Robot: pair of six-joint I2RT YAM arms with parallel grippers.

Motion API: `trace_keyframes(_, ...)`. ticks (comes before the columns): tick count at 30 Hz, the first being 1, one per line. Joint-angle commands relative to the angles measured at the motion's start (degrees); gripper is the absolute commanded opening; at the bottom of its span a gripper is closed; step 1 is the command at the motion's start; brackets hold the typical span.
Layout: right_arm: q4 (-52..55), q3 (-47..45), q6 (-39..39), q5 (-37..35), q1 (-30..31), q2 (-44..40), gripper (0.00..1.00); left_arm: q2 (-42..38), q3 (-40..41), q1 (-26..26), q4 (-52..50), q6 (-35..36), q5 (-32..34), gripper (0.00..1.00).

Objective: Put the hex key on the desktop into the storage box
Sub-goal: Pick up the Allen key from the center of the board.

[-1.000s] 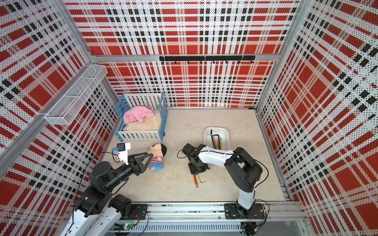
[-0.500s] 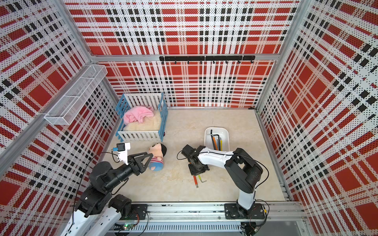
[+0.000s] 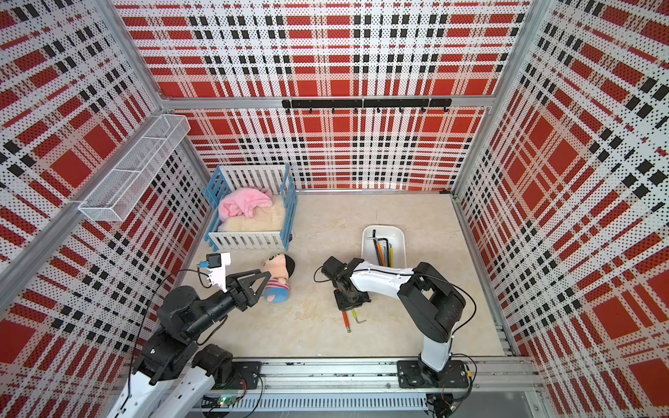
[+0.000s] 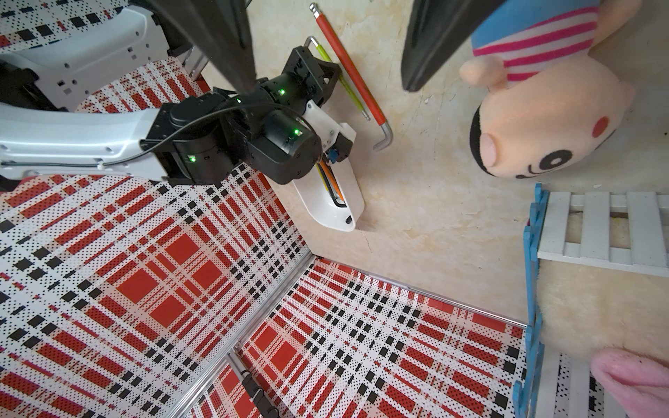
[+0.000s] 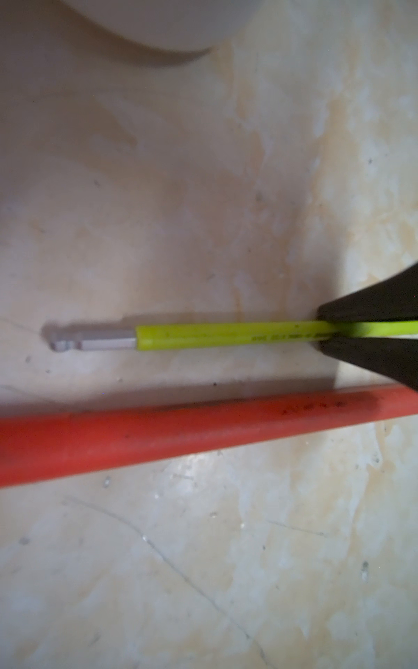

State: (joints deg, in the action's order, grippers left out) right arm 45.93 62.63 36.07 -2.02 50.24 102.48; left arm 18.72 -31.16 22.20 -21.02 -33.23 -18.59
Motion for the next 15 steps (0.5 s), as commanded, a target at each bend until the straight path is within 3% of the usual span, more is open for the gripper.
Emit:
trace_keyframes(1, 3.7, -0.6, 1.3, -1.2, 0.7, 2.8, 0.0, -0.6, -0.1, -0.4, 1.2, -0.2, 0.7, 0.69)
trace_keyframes(15, 7.2, 5.3, 0.7, -2.7, 0.7, 1.4, 0.0, -0.3, 0.0, -0.5, 1.3, -0.4, 0.8, 0.69)
